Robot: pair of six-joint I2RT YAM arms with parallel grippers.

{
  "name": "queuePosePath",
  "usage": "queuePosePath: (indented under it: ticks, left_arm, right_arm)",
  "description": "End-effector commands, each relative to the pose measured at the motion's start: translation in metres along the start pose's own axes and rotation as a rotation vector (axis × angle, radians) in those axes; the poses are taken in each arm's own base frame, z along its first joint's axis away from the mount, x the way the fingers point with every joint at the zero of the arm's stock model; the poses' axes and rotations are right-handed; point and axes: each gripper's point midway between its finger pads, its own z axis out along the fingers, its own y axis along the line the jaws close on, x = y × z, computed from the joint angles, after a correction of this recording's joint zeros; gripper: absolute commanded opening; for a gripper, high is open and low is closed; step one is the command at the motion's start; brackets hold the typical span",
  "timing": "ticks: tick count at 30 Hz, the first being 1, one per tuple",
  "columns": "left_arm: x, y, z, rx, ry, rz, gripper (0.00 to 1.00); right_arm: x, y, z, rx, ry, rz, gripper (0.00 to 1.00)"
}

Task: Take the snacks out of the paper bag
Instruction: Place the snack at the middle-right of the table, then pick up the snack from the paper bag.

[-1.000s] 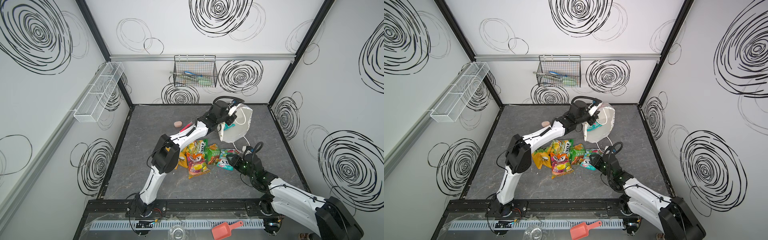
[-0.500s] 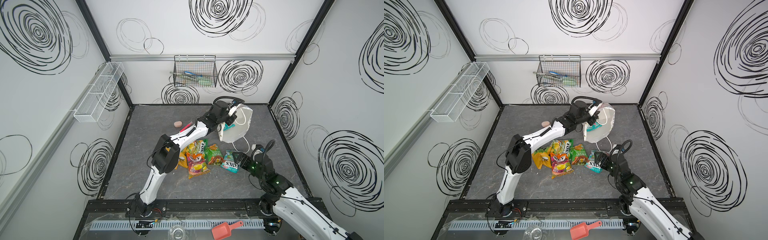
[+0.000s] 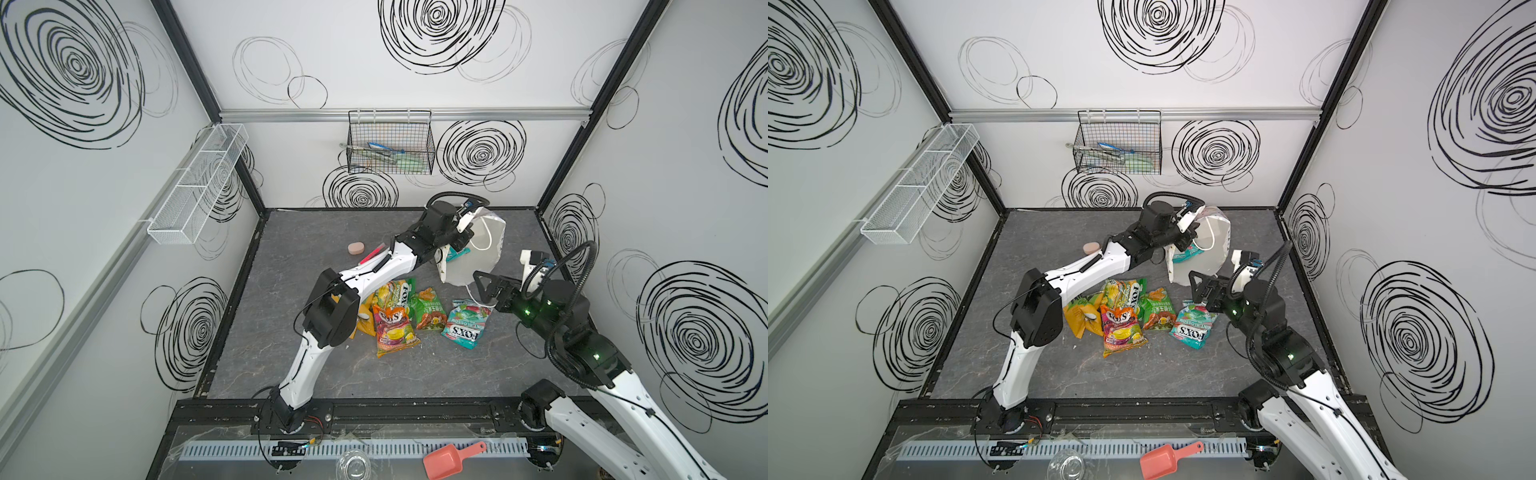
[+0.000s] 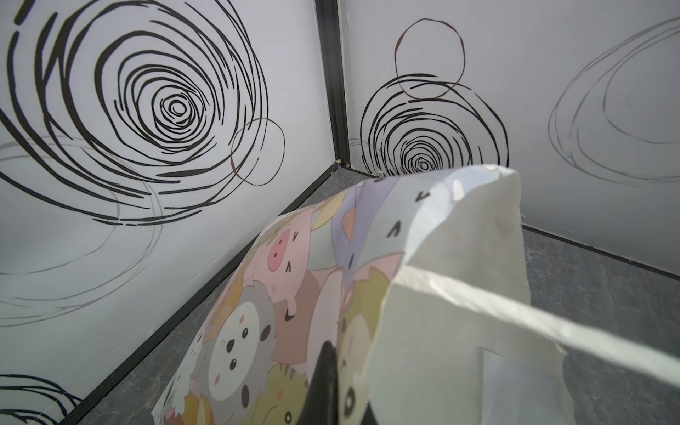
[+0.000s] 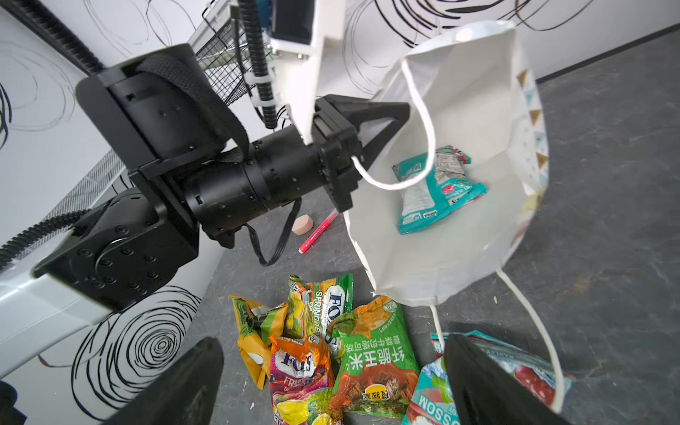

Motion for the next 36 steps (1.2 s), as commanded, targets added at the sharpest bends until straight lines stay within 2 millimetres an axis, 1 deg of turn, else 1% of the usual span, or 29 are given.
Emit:
queuePosePath:
  ticks: [1, 2, 3, 6, 8, 12, 16, 18, 21, 26, 29, 33, 36]
  left_arm:
    - [-0.018, 0.004, -0.006, -0.014, -0.037, -0.022, 0.00]
    - [-0.019, 0.005, -0.006, -0.016, -0.036, -0.028, 0.00]
    - [-0.019, 0.005, -0.007, -0.012, -0.035, -0.035, 0.00]
    - [-0.021, 0.006, -0.009, 0.000, -0.033, -0.053, 0.00]
    - [-0.023, 0.006, -0.010, 0.011, -0.029, -0.064, 0.00]
    - [-0.026, 0.009, -0.012, 0.036, -0.029, -0.106, 0.00]
    - [-0.027, 0.007, -0.013, 0.051, -0.025, -0.121, 0.00]
    - [-0.029, 0.006, -0.014, 0.058, -0.025, -0.129, 0.00]
    - [-0.030, 0.006, -0.013, 0.061, -0.019, -0.147, 0.00]
    - [-0.033, 0.003, -0.012, 0.087, -0.014, -0.192, 0.00]
    - [-0.035, 0.003, -0.011, 0.077, 0.002, -0.232, 0.00]
    - [-0.036, -0.004, -0.012, 0.101, 0.021, -0.280, 0.00]
    - [-0.035, -0.002, -0.013, 0.103, 0.035, -0.356, 0.00]
  right_arm:
    - [-0.011, 0.020, 0.016, -0.074, 0.006, -0.184, 0.99]
    - [-0.010, 0.021, 0.023, -0.079, 0.012, -0.219, 0.99]
    - [-0.007, 0.018, 0.031, -0.069, 0.018, -0.249, 0.97]
    - [0.002, -0.005, 0.052, 0.014, 0.027, -0.312, 0.93]
    - [0.006, -0.017, 0.062, 0.037, 0.017, -0.360, 0.89]
    - [0.006, -0.038, 0.078, 0.078, -0.041, -0.461, 0.83]
    - [0.005, -0.057, 0.097, 0.072, -0.038, -0.467, 0.79]
    - [0.008, -0.060, 0.108, 0.055, -0.011, -0.451, 0.77]
    - [0.016, -0.058, 0.122, 0.022, 0.043, -0.418, 0.73]
    - [0.033, -0.070, 0.140, 0.038, 0.114, -0.359, 0.65]
    - [0.043, -0.072, 0.150, 0.021, 0.142, -0.350, 0.63]
    - [0.054, -0.077, 0.162, 0.003, 0.193, -0.315, 0.63]
    - [0.061, -0.078, 0.167, -0.036, 0.233, -0.282, 0.63]
